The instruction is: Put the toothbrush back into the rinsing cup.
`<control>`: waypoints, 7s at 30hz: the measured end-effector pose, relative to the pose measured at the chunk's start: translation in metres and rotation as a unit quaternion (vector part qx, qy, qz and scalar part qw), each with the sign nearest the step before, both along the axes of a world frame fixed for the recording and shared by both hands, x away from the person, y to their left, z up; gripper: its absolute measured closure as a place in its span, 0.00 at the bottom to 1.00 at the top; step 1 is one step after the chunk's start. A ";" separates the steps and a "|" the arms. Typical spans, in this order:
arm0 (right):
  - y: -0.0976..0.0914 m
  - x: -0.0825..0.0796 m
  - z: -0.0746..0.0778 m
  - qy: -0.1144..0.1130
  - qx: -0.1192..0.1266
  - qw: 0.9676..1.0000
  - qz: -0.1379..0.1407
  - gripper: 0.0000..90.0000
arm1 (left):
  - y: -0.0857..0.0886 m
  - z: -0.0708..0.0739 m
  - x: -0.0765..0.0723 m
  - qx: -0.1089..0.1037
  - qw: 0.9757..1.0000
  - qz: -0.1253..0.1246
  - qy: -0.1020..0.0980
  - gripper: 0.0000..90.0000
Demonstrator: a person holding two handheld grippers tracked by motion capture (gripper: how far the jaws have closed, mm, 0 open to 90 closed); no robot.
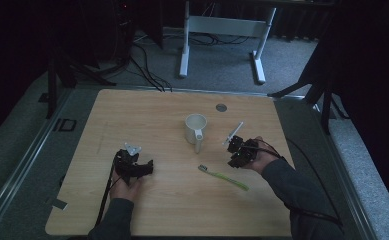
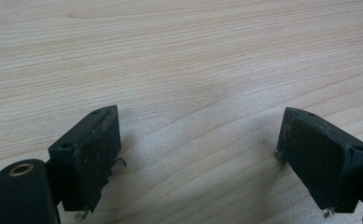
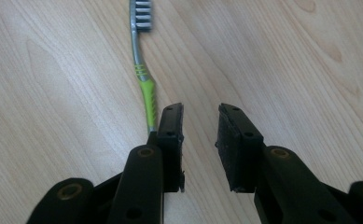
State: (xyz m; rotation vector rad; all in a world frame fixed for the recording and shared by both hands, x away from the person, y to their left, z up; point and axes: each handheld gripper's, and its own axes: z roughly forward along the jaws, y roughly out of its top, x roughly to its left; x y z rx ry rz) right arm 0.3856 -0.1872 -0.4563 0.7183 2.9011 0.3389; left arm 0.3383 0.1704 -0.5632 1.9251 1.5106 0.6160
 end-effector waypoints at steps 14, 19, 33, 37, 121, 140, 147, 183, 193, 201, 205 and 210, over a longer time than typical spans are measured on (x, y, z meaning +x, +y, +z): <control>0.012 0.000 -0.005 0.012 -0.021 1.000 0.018 0.81 | 0.000 0.000 0.000 0.000 1.000 -0.001 0.000 0.16; 0.016 0.000 -0.007 0.018 -0.024 0.999 0.024 0.83 | 0.000 0.000 0.000 0.001 1.000 -0.003 0.001 0.16; 0.020 -0.002 -0.013 0.030 -0.028 0.999 0.026 0.84 | 0.000 0.000 0.000 0.002 1.000 -0.004 0.001 0.15; 0.021 -0.001 -0.015 0.031 -0.030 0.999 0.029 0.84 | 0.000 0.000 0.000 0.002 1.000 -0.004 0.001 0.16; 0.040 -0.001 -0.056 0.082 -0.078 0.993 0.046 0.88 | -0.001 0.000 0.000 0.001 1.000 -0.003 0.001 0.15; 0.041 0.001 -0.060 0.089 -0.085 0.991 0.044 0.90 | -0.001 0.000 0.000 0.001 1.000 -0.003 0.001 0.16; 0.041 0.001 -0.060 0.090 -0.086 0.991 0.044 0.91 | -0.001 0.000 0.000 0.001 1.000 -0.003 0.001 0.15; 0.021 -0.001 -0.018 0.048 -0.010 0.999 0.019 0.92 | -0.001 0.000 0.000 0.001 1.000 -0.003 0.001 0.16; 0.012 0.003 -0.007 0.032 0.012 0.999 0.005 0.92 | -0.001 0.000 0.000 0.002 1.000 -0.003 0.001 0.16; 0.004 0.007 0.004 0.017 0.034 0.999 -0.014 0.92 | 0.000 0.000 0.000 0.002 1.000 -0.004 0.001 0.16; 0.000 0.009 0.007 0.010 0.045 0.999 -0.025 0.92 | -0.001 0.000 0.000 0.002 1.000 -0.003 0.001 0.16; -0.004 0.011 0.010 0.003 0.061 0.998 -0.035 0.92 | -0.001 0.000 0.000 0.002 1.000 -0.003 0.001 0.16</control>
